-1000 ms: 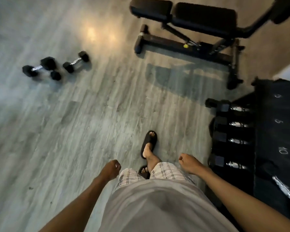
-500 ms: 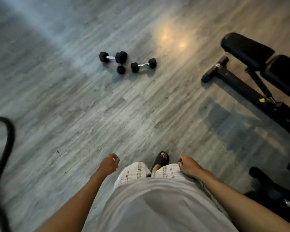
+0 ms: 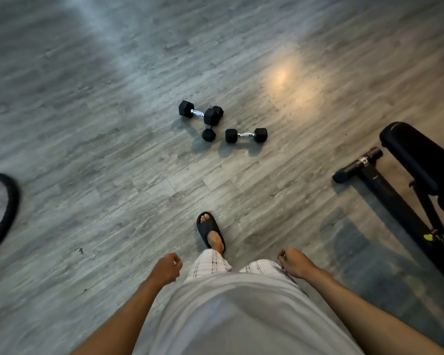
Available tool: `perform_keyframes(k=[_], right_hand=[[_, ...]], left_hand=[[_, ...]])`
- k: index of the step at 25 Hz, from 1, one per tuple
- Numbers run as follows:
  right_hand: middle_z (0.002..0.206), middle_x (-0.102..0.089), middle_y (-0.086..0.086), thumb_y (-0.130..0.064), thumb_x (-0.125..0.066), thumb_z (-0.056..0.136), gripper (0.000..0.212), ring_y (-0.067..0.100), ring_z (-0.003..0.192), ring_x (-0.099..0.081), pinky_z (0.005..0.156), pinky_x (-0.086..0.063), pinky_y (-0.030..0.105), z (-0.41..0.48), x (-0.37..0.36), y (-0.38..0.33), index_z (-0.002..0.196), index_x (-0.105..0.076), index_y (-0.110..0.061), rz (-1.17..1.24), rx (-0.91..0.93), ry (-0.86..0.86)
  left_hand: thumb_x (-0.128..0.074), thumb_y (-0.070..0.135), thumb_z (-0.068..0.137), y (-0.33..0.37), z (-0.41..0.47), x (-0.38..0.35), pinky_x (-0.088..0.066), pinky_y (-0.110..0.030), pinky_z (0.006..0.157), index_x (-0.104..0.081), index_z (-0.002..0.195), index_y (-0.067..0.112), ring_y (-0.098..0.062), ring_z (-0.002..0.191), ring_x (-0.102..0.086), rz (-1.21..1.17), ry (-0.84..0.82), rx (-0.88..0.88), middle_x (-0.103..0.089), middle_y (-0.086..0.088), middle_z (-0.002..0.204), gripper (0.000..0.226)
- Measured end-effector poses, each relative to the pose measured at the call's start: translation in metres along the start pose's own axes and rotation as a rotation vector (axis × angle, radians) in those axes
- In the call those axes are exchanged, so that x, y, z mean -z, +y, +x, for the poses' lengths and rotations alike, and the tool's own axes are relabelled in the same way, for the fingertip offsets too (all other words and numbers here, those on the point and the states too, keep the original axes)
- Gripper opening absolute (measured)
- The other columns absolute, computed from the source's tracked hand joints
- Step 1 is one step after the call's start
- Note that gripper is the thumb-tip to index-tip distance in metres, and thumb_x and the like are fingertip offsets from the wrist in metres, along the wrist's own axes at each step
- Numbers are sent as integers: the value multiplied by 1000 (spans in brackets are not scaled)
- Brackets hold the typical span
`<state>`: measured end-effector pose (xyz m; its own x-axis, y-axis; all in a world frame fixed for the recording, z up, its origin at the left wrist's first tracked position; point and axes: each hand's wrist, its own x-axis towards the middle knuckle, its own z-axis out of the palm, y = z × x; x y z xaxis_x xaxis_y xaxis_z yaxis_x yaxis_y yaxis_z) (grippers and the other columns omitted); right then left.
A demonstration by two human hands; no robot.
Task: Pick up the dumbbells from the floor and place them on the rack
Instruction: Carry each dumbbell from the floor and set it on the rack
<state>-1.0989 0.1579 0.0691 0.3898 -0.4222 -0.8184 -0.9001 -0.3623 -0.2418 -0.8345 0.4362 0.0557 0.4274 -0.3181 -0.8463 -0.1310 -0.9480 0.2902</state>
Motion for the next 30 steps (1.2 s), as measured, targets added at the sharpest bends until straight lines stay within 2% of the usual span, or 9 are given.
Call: perform_keyframes(k=[3, 4, 7, 9, 17, 21, 25, 30], right_hand=[[93, -73, 16, -11, -47, 94, 22, 31, 92, -67, 74, -48, 35, 33, 52, -45, 82, -64, -6, -14, -4, 19], [93, -73, 17, -12, -48, 94, 21, 32, 92, -67, 74, -48, 36, 46, 68, -59, 84, -64, -5, -6, -1, 31], [97, -72, 18, -12, -47, 96, 18, 32, 94, -66, 74, -47, 35, 77, 111, -102, 88, -62, -6, 21, 5, 85], [99, -72, 16, -13, -48, 97, 14, 30, 96, -66, 74, -45, 31, 100, 138, -127, 87, -58, -15, 43, 9, 90], [96, -73, 15, -15, -50, 95, 14, 31, 93, -67, 78, -50, 34, 197, 214, -188, 92, -63, -12, 83, 35, 35], [96, -72, 14, -13, -49, 94, 13, 30, 92, -66, 74, -45, 30, 254, 268, -211, 88, -61, -15, 105, 26, -4], [92, -71, 14, -14, -50, 91, 11, 31, 90, -67, 76, -51, 37, 306, 321, -233, 85, -60, -12, 114, 42, -56], [94, -71, 14, -14, -49, 93, 18, 29, 90, -67, 84, -54, 44, 368, 377, -266, 98, -64, -5, 142, 65, -82]], left_hand=[[-54, 23, 95, 32, 33, 50, -43, -24, 69, -60, 93, 17, -17, 81, -59, 47, 3, -27, -69, -8, 101, 9], [-54, 23, 95, 42, 45, 68, -44, -25, 70, -60, 92, 17, -17, 81, -59, 43, 8, -44, -69, -8, 99, 8], [-54, 19, 95, 72, 74, 119, -49, -23, 54, -61, 94, 11, -16, 60, -62, -30, 7, -62, -71, -12, 86, 11], [-52, 19, 97, 86, 92, 149, -44, -18, 46, -61, 97, 8, -14, 55, -61, -40, -4, -46, -71, -13, 83, 14], [-51, 20, 98, 143, 162, 235, -43, -17, 46, -60, 104, 6, -14, 57, -61, -23, -57, 56, -68, -10, 80, 18], [-52, 21, 98, 205, 209, 282, -42, -17, 47, -60, 100, 9, -12, 57, -61, 0, -52, 75, -70, -10, 82, 15], [-52, 18, 97, 289, 252, 328, -46, -20, 49, -59, 91, 11, -12, 55, -60, -31, -12, 43, -68, -9, 78, 12], [-52, 24, 99, 382, 317, 361, -48, -25, 61, -61, 105, 10, -18, 70, -66, -50, 7, -25, -71, -10, 91, 18]])
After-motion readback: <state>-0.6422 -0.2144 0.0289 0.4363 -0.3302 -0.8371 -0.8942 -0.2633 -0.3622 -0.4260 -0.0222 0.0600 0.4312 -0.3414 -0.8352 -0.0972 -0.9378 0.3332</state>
